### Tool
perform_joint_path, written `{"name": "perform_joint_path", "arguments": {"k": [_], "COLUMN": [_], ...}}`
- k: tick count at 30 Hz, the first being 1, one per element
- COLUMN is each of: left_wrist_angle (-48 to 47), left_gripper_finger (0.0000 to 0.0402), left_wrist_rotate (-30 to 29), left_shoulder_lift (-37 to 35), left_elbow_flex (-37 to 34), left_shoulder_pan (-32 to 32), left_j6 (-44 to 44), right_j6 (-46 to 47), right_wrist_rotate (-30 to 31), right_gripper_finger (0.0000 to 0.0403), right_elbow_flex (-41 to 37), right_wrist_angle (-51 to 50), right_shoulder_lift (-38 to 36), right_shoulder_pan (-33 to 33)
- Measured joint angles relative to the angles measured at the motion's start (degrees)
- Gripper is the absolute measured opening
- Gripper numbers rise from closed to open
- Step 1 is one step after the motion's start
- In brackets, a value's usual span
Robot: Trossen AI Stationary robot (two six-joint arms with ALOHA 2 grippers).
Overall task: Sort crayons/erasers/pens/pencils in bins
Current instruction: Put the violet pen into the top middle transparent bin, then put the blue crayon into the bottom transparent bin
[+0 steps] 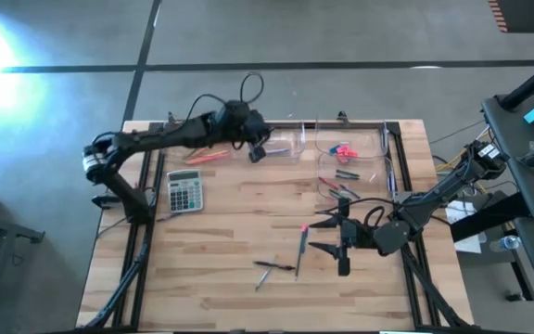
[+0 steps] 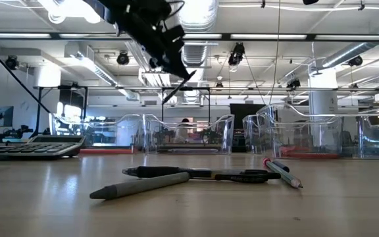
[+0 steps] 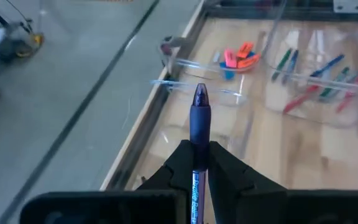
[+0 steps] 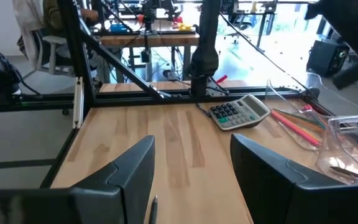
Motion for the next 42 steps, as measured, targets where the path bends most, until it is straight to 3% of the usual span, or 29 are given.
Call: {"name": "perform_joint_path", "arguments": {"k": [3,7,15,19,26,29,35,42], "left_wrist_angle": [0.1,0.1,0.1,-4.3,-24.6,-36.1,-53.6,-57.3], "left_gripper_finger": [0.0012,0.0022,0.0157,0.0199,0.0204,0.0192,0.0176,0.0175], "left_wrist_rotate": [3.9,4.3,2.3,1.3,-1.0,-5.0,-5.7,-6.5], "left_shoulder_lift": [2.5,5.2,6.5,3.2,-10.9,-17.4,-28.0,-35.3], "left_elbow_flex": [0.5,0.6,1.7,4.1,5.2,4.3,-3.4,-17.7], "left_shoulder_pan": [3.2,4.1,4.0,3.6,-2.9,-9.0,-21.8,-31.4], "left_j6": [1.3,2.9,2.9,2.1,-0.2,-5.6,-25.8,-51.7], "right_j6": [0.0,0.0,-1.6,-1.6,-2.1,-2.3,-2.4,-0.2], "right_wrist_rotate": [0.0,0.0,0.1,0.1,0.1,0.1,3.3,4.1], "right_gripper_finger": [0.0201,0.0201,0.0201,0.0201,0.0201,0.0201,0.0201,0.0201], "right_elbow_flex": [0.0,0.0,0.0,0.0,0.0,0.0,0.0,0.0], "right_wrist_angle": [-0.1,-0.5,-0.5,-0.5,-0.4,-0.1,0.0,0.5], "right_shoulder_lift": [0.0,0.0,0.0,0.0,0.0,0.0,0.0,0.0], "right_shoulder_pan": [0.0,0.0,0.0,0.0,0.0,0.0,0.0,0.0]}}
